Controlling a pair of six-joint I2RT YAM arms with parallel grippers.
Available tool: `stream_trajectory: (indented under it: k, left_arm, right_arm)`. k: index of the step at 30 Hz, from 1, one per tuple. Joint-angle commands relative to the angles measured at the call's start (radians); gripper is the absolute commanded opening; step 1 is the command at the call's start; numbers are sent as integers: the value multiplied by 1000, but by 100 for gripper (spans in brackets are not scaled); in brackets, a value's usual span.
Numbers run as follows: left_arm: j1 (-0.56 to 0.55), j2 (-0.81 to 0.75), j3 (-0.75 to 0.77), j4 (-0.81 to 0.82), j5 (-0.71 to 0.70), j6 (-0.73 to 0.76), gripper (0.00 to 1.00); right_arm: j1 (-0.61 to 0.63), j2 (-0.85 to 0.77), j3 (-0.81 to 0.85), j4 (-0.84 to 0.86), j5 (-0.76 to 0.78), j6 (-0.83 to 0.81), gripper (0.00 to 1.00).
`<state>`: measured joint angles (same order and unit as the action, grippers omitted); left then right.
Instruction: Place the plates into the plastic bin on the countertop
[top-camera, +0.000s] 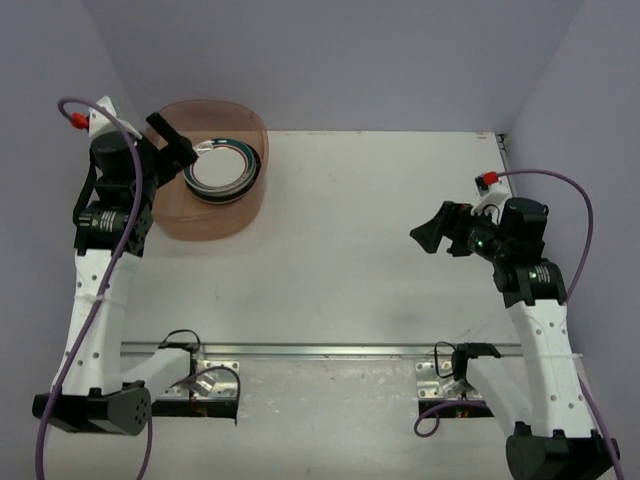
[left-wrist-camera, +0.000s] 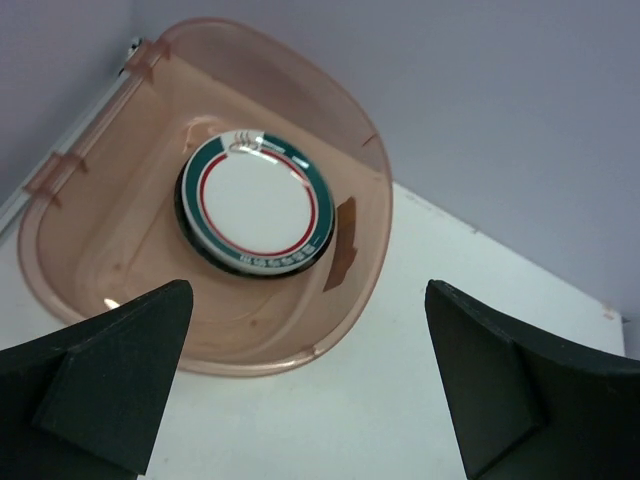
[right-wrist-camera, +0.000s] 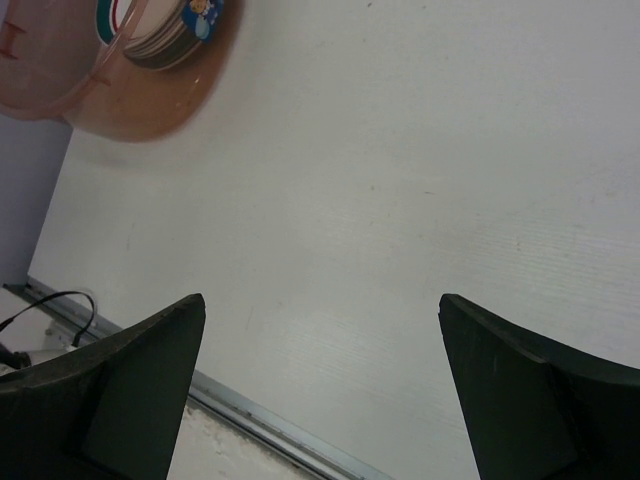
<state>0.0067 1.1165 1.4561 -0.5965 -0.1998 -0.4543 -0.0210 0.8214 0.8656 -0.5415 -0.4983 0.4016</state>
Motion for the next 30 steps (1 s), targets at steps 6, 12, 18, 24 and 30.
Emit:
stream_trajectory:
  k: [6, 12, 18, 24, 30]
  left_arm:
    - [-40, -381, -482, 189, 107, 210, 100]
    - [-107, -650, -752, 334, 39, 291, 100]
    - [-143, -703, -786, 327, -4, 314, 100]
    - [-169, -730, -794, 316, -29, 323, 100]
    - [-177, -739, -800, 320, -66, 304, 100]
  right_arm:
    - [80, -154, 8, -4, 481, -135, 99]
    - [140, -210, -140, 146, 512, -141, 99]
    - [243, -206, -153, 153, 580, -153, 99]
    - [260, -186, -140, 141, 598, -164, 99]
    - [260, -179, -150, 151, 608, -158, 99]
